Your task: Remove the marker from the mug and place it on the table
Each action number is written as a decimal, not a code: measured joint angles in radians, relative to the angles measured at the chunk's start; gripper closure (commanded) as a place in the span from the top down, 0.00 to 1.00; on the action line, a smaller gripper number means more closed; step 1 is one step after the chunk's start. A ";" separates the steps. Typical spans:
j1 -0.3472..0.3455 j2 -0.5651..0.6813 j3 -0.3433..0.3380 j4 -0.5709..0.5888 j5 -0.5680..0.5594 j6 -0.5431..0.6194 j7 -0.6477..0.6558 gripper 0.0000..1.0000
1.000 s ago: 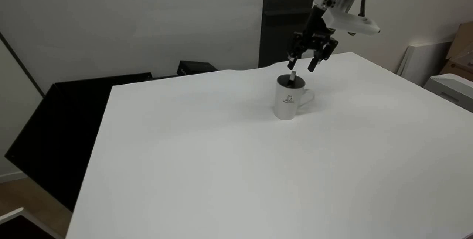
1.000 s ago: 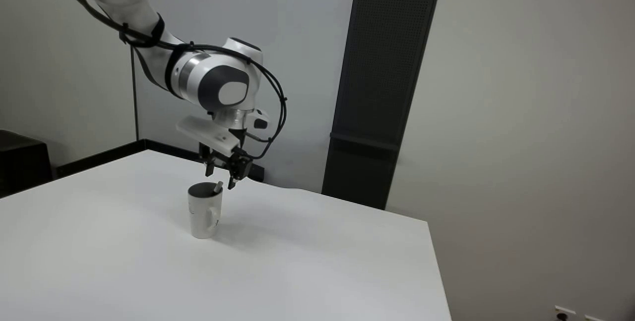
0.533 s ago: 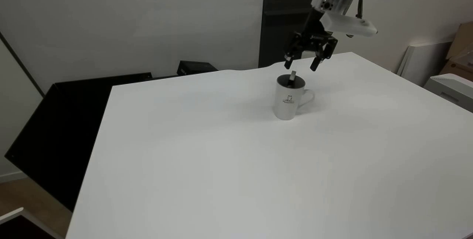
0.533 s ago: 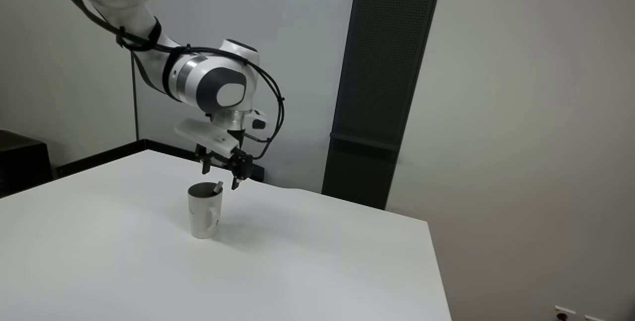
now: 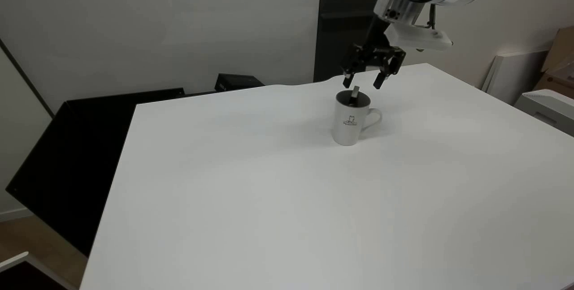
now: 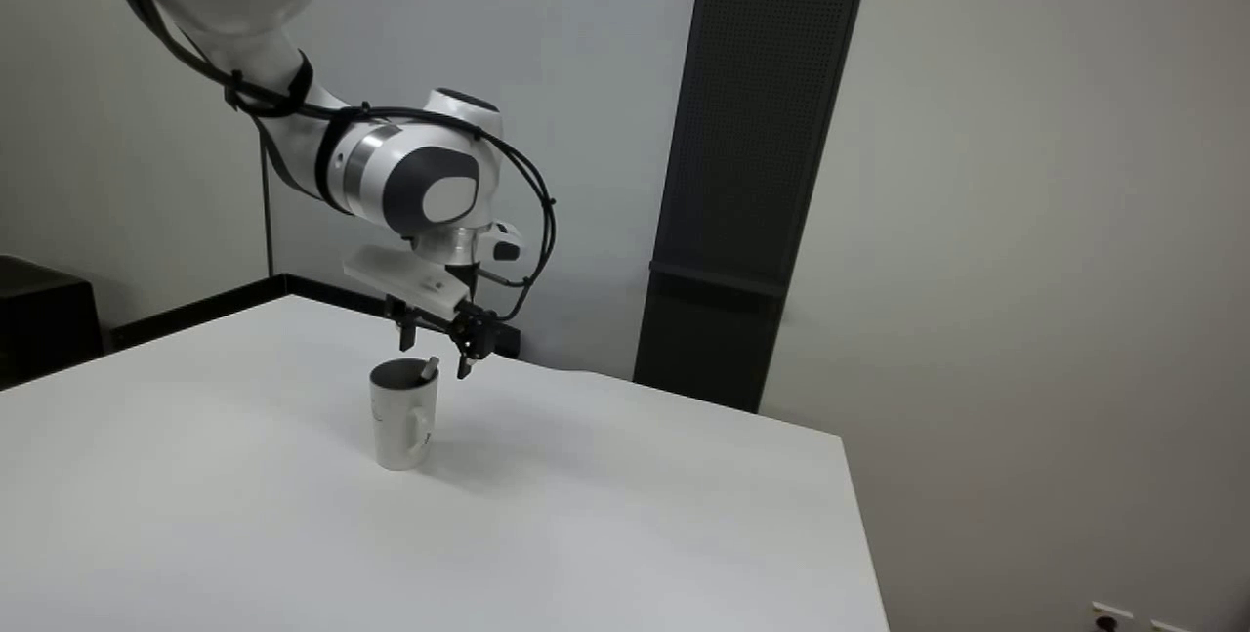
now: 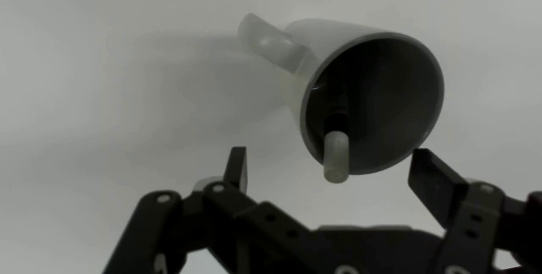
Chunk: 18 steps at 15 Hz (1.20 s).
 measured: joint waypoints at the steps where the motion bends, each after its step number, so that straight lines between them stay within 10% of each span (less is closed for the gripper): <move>1: 0.001 0.002 0.000 0.000 -0.004 0.003 0.000 0.61; 11: 0.003 0.003 0.000 0.000 -0.031 0.029 0.000 0.02; 18: 0.002 -0.002 -0.002 0.000 -0.031 0.032 0.001 0.06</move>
